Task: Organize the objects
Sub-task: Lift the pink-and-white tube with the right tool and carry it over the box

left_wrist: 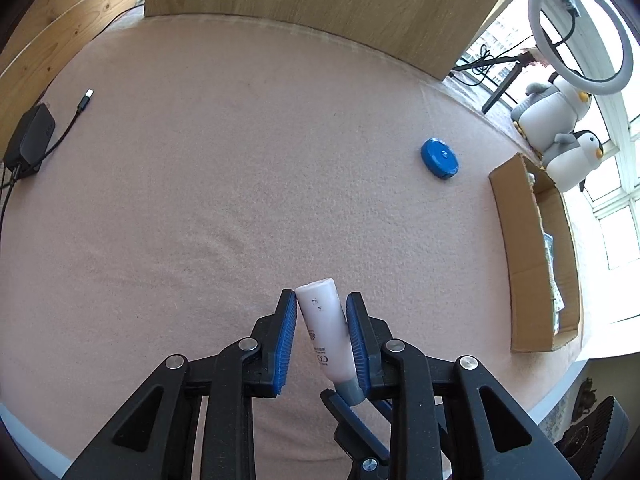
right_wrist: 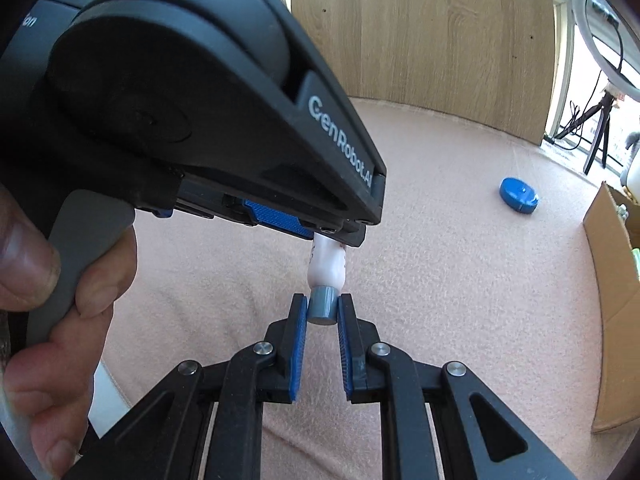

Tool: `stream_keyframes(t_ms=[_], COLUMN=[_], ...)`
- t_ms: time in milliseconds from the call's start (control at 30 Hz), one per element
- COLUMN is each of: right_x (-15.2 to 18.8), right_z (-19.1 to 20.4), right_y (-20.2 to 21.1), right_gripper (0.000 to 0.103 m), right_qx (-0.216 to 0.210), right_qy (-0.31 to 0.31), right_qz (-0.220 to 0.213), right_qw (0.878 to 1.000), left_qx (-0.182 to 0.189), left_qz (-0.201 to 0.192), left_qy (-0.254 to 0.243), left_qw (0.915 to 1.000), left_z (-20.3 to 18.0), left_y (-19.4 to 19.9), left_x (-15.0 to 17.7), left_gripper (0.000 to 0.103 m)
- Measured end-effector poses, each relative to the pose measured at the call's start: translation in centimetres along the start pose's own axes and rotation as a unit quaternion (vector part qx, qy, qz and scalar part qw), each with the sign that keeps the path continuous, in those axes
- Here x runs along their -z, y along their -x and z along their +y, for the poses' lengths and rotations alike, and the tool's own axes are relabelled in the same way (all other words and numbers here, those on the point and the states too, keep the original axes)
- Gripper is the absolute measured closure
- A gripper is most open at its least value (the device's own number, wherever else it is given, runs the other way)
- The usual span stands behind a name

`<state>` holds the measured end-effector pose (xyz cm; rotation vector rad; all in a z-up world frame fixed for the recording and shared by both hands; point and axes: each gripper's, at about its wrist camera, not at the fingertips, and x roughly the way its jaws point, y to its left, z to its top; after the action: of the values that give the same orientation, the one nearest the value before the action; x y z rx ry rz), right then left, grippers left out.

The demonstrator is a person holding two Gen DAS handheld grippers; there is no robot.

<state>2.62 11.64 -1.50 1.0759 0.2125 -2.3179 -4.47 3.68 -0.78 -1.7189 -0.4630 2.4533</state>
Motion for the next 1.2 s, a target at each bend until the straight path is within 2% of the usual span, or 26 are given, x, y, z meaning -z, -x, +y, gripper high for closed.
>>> stream_keyframes(t_ms=[267,467,533,633,867,1200], right_x=[-3.7,-5.3,-5.5,-3.8,-3.4,-2.2], right_z=[-0.9,-0.7,-0.9,-1.1,-2.4,-4.0], right_y=[4.8,6.1,6.3,7.4,8.2,10.5], right_gripper=[0.089,0.089,0.089,0.089,0.089,0.089], right_qx=[0.021,0.031,0.031,0.031,0.035,0.055], right_qy=[0.008,0.011,0.011,0.009,0.001,-0.025], right_qz=[-0.057,-0.079,-0.082,-0.086,-0.092,-0.107], right_qw=[0.998,0.996,0.996,0.996,0.995,0.992], left_qx=[-0.001,0.008,0.007,0.007,0.009,0.015], left_qz=[-0.076,-0.1,-0.104,-0.105,-0.106,-0.105], left_qy=[-0.059,-0.071,-0.074,-0.078,-0.092,-0.132], left_qw=[0.9954,0.9924,0.9918,0.9914,0.9901,0.9856], left_z=[-4.6,-5.5,-5.7,-6.2,-7.4,-11.5], left_y=[6.5,10.0,10.5,10.7,10.3,10.0], left_x=[-1.3,-1.5,-1.5,-1.6,-1.4,-1.2], left_gripper=[0.075,0.075,0.075,0.075,0.075,0.075])
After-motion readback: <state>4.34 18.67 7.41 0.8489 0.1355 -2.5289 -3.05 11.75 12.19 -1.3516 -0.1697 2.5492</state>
